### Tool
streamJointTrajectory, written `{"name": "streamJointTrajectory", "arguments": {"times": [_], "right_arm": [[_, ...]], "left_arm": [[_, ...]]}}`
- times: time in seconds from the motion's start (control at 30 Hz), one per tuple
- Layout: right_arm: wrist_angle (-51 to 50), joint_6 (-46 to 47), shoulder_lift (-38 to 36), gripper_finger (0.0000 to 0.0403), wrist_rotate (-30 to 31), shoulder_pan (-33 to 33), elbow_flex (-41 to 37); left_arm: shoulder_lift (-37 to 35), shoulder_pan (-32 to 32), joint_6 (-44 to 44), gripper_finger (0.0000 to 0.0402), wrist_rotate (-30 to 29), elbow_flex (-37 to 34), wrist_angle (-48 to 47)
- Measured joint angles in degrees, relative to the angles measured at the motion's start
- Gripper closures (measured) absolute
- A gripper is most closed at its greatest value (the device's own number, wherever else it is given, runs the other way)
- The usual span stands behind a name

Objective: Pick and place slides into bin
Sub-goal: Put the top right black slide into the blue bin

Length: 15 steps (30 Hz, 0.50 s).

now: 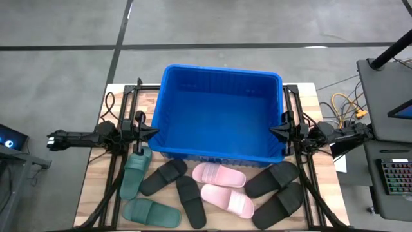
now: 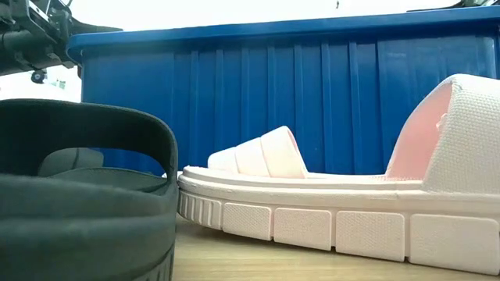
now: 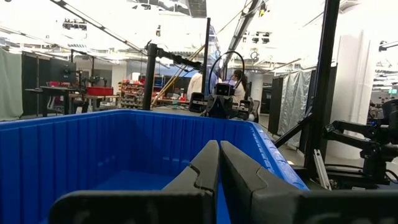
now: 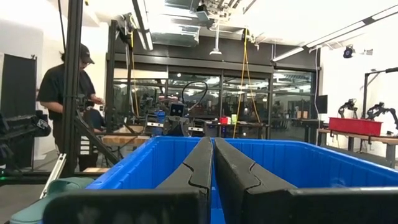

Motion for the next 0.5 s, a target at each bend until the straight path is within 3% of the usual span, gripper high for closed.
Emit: {"name": "streamJointTrajectory", "arguments": {"times": [0.4,0.5], "right_arm": [[3.2,6.8,0.0,0.0394,-0.1,0.0,0.0],[3.7,11.0,0.0,0.0394,-0.3,0.0,0.0]], "left_arm": [[0.0,0.0,0.0,0.0402,0.0,0.0,4.9],[0.0,0.0,-4.2,0.0402,0.2,0.0,6.2]]}}
